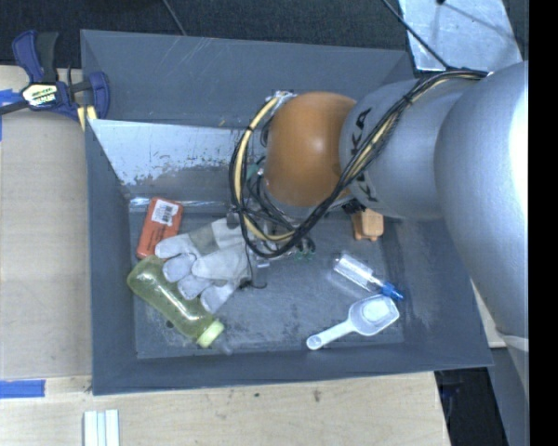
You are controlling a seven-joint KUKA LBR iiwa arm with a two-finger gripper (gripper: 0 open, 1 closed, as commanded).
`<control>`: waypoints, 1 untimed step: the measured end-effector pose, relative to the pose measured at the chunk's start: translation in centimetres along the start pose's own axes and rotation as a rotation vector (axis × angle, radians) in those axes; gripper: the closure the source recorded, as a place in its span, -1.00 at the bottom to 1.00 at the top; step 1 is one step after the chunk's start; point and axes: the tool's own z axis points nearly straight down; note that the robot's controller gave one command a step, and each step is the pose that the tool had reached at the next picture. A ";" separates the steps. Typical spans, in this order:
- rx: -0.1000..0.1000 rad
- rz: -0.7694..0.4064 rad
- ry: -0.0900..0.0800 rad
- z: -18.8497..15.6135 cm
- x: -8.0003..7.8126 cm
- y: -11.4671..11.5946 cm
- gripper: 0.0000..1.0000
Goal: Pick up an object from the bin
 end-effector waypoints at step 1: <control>-0.001 -0.130 -0.032 1.3 -1.5 -0.3 1.00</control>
Offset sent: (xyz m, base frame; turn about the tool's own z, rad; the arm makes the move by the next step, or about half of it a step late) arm 0.0000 0.0000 0.0000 0.0000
